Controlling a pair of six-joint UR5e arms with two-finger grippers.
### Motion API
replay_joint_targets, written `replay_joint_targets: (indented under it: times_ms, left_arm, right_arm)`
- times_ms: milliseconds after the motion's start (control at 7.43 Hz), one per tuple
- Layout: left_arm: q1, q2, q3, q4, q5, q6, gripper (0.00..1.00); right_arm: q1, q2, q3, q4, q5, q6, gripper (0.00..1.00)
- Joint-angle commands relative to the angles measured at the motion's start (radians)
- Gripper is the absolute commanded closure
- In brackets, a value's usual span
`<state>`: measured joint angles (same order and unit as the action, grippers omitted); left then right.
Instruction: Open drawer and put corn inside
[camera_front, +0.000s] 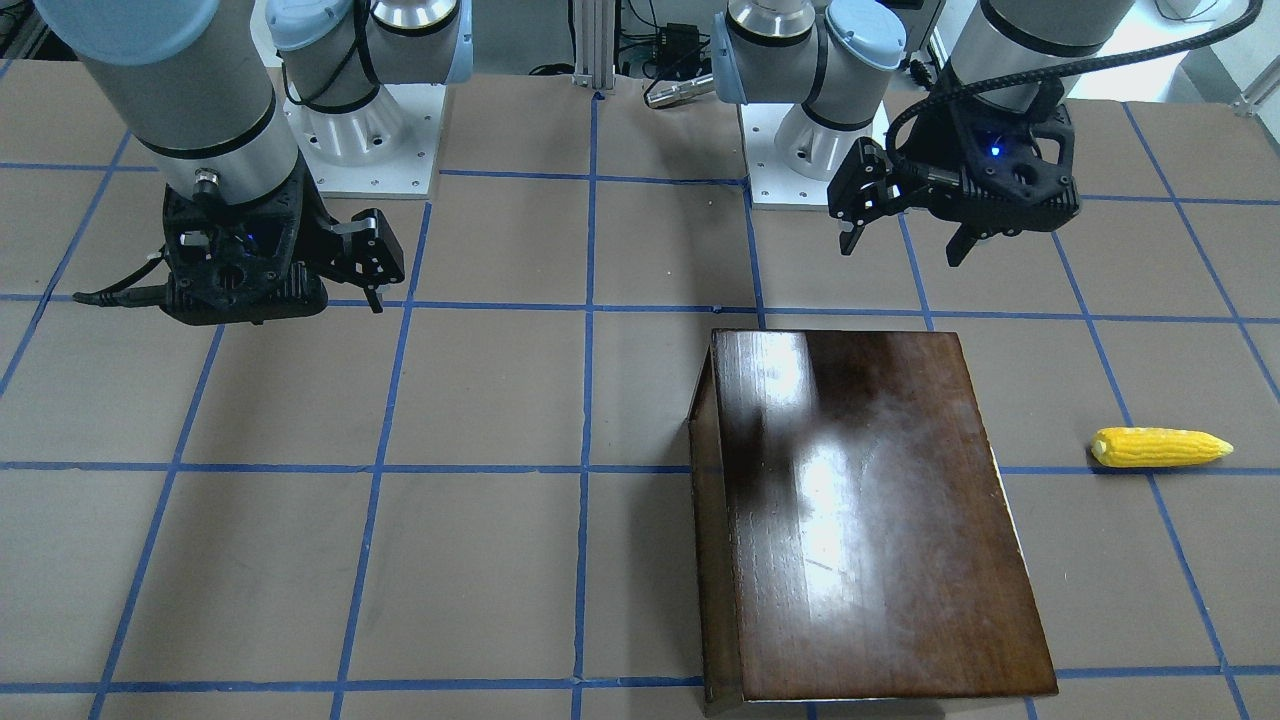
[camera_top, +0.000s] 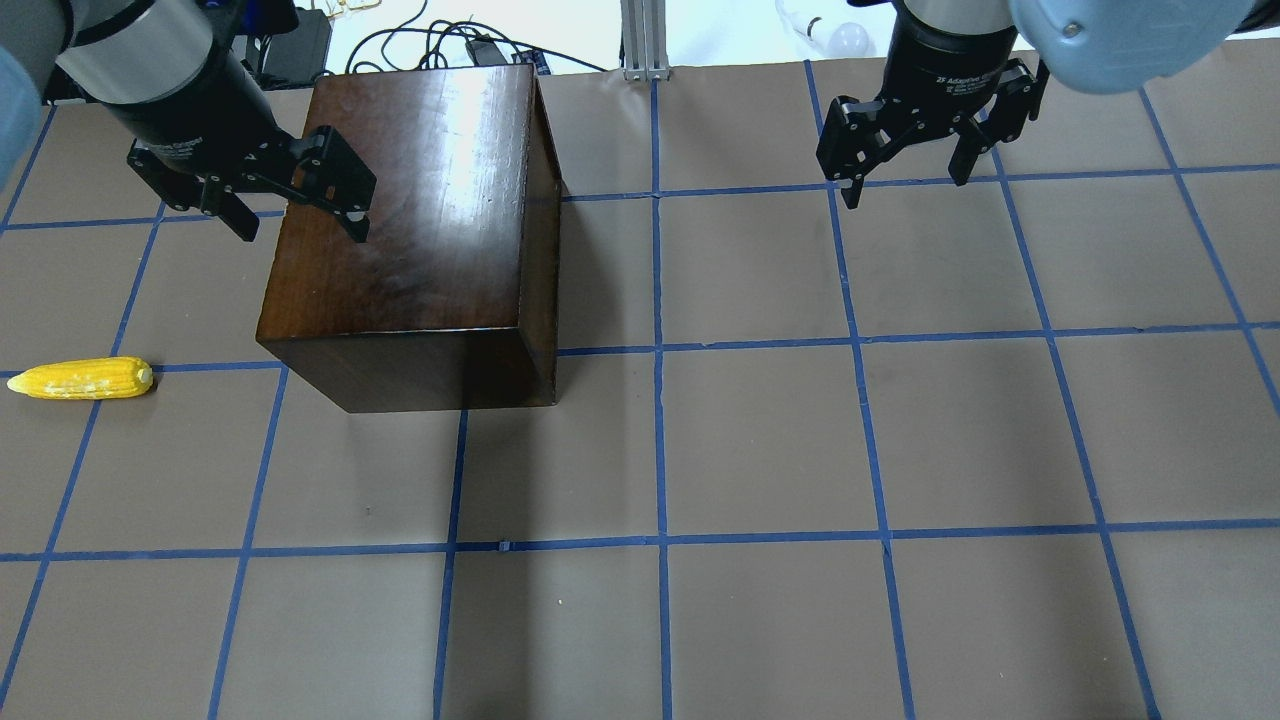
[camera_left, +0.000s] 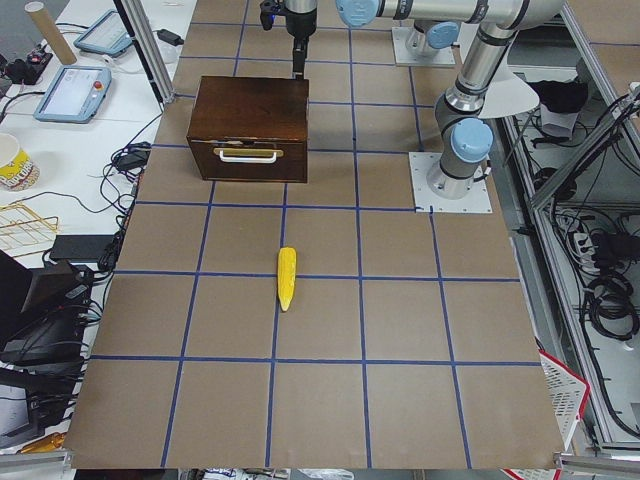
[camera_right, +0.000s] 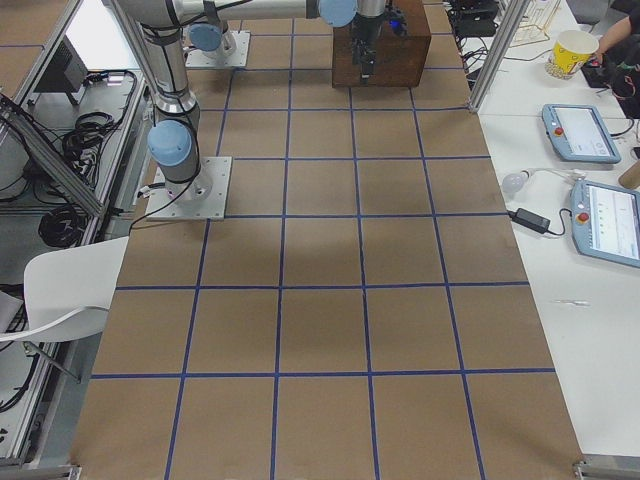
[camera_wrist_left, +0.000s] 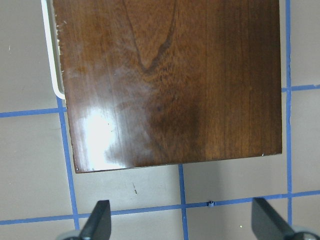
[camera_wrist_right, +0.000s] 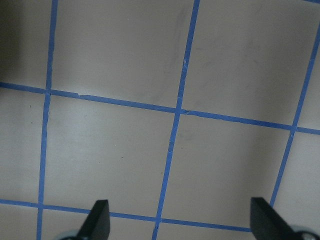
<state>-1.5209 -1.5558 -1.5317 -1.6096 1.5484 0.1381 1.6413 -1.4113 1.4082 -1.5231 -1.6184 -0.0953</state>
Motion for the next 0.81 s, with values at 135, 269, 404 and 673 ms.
replay_joint_targets:
  times_ms: [135, 269, 404, 673]
  left_arm:
    - [-0.007, -0.001, -0.004, 0.0, 0.001, 0.001, 0.0]
    - [-0.007, -0.003, -0.004, 0.003, -0.001, 0.001, 0.0]
    - [-0.007, -0.004, -0.004, 0.005, -0.001, 0.0, 0.0]
    - [-0.007, -0.009, -0.004, 0.005, -0.001, 0.0, 0.0]
  right_arm:
    - [0.0, 0.0, 0.0, 0.0, 0.0, 0.0, 0.0]
    - [0.0, 0.0, 0.0, 0.0, 0.0, -0.001, 0.0]
    - [0.0, 0.0, 0.0, 0.001, 0.0, 0.0, 0.0]
    - [0.0, 0.0, 0.0, 0.001, 0.0, 0.0, 0.0]
